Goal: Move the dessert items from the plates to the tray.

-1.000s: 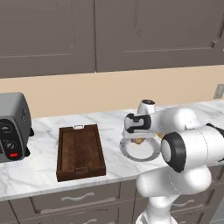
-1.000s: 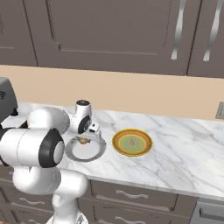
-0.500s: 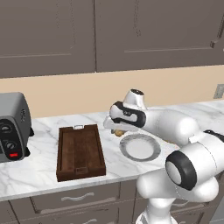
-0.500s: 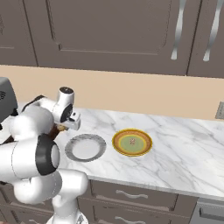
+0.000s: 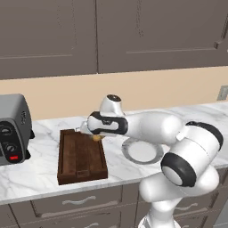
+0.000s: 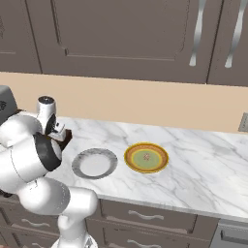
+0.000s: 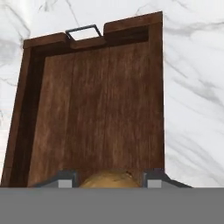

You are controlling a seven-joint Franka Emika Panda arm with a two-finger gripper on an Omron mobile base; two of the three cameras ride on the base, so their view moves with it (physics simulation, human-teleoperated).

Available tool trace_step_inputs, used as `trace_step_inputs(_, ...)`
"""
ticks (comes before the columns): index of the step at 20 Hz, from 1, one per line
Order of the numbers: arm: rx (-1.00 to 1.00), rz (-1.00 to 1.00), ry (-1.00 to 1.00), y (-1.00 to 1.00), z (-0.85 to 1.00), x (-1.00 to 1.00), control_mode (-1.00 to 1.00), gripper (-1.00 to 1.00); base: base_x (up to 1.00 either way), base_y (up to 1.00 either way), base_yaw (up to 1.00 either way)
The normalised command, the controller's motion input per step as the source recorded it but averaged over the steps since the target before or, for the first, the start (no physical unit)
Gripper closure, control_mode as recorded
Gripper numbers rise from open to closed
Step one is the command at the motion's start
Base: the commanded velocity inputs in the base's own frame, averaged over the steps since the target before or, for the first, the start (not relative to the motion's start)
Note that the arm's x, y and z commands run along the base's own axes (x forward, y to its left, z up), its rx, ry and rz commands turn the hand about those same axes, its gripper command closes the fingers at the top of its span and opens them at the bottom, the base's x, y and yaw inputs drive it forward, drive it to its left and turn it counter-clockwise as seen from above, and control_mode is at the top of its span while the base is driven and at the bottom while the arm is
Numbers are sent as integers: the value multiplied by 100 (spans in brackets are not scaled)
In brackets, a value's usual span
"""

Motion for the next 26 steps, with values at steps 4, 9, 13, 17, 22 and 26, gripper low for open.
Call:
trace_step_inputs(4, -10, -1, 0, 57, -27, 31, -100, 100, 0, 0, 0)
trace_step_inputs(9, -7, 0, -3, 25, -37, 23, -100, 100, 0, 0, 0)
trace_step_inputs(13, 0, 0, -2, 8, -7, 3, -100, -100, 0, 0, 0)
trace_step_inputs(17, 4, 0, 2, -6, 31, 6, -100, -100, 0, 0, 0)
trace_step_inputs(22, 4, 0, 5, -20, 82, 16, -100, -100, 0, 0, 0)
trace_step_inputs(26, 0, 0, 5, -88, 27, 0, -100, -100, 0, 0, 0)
